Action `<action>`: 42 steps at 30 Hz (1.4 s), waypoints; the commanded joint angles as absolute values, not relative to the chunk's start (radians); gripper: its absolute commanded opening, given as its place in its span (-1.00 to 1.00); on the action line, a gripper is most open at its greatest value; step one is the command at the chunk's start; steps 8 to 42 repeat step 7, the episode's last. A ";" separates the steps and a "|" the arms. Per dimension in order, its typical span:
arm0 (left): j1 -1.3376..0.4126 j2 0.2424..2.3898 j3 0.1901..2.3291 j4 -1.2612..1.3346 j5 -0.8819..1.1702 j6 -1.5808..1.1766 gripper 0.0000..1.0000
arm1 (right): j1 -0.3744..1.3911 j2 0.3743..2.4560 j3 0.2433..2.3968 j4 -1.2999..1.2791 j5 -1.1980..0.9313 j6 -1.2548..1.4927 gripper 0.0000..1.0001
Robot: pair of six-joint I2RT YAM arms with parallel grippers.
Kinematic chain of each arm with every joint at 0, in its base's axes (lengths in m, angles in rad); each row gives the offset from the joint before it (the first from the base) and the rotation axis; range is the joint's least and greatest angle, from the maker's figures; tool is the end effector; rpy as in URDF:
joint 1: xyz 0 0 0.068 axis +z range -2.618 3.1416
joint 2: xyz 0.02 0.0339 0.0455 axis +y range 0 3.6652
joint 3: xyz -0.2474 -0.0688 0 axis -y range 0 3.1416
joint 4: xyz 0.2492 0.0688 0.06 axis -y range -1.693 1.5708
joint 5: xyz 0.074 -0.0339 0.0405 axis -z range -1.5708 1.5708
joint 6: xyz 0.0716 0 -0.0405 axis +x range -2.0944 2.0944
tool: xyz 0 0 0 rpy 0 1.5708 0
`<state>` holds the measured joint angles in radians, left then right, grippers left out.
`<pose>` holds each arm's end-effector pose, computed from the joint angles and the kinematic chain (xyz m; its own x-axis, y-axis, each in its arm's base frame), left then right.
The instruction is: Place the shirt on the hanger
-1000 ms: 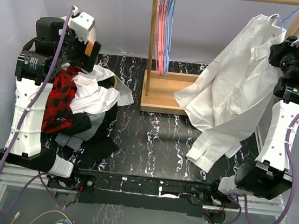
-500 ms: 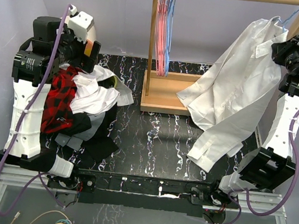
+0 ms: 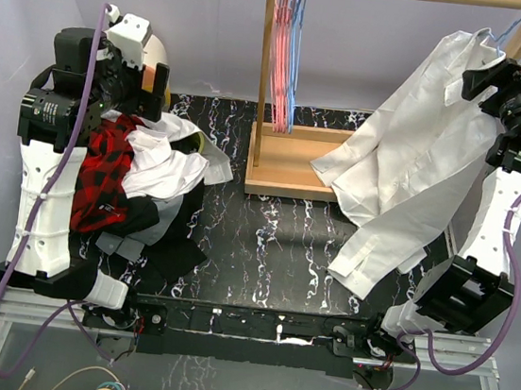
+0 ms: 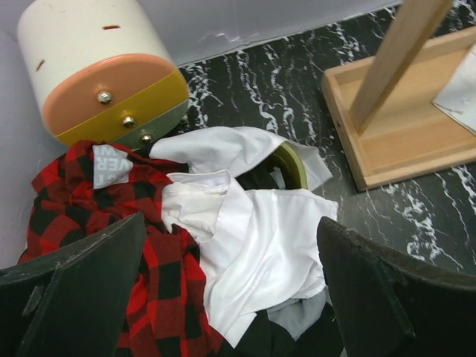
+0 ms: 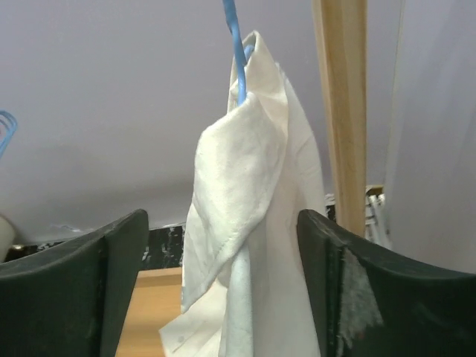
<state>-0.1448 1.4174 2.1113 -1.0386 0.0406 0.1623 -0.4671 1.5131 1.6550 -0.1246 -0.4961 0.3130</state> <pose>0.2691 -0.0422 0.5143 -0.3006 0.2070 -0.9310 0.2336 0.9624 0.1385 0.3554 -0.1411 0.4575 0.0058 0.3004 -0.9538 -0.0323 0.9534 0.3000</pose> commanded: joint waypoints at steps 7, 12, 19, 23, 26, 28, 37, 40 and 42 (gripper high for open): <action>-0.138 1.334 1.944 -0.897 -0.282 0.073 0.91 | -0.472 1.274 1.708 -0.031 -0.297 0.421 0.96; -0.138 1.334 1.944 -0.897 -0.282 0.073 0.91 | -0.472 1.274 1.708 -0.031 -0.297 0.421 0.96; -0.138 1.334 1.944 -0.897 -0.282 0.073 0.91 | -0.472 1.274 1.708 -0.031 -0.297 0.421 0.96; -0.138 1.334 1.944 -0.897 -0.282 0.073 0.91 | -0.472 1.274 1.708 -0.031 -0.297 0.421 0.96; -0.138 1.334 1.944 -0.897 -0.282 0.073 0.91 | -0.472 1.274 1.708 -0.031 -0.297 0.421 0.96; -0.138 1.334 1.944 -0.897 -0.282 0.073 0.91 | -0.472 1.274 1.708 -0.031 -0.297 0.421 0.96; -0.138 1.334 1.944 -0.897 -0.282 0.073 0.91 | -0.472 1.274 1.708 -0.031 -0.297 0.421 0.96; -0.138 1.334 1.944 -0.897 -0.282 0.073 0.91 | -0.472 1.274 1.708 -0.031 -0.297 0.421 0.96; -0.138 1.334 1.944 -0.897 -0.282 0.073 0.91 | -0.472 1.274 1.708 -0.031 -0.297 0.421 0.96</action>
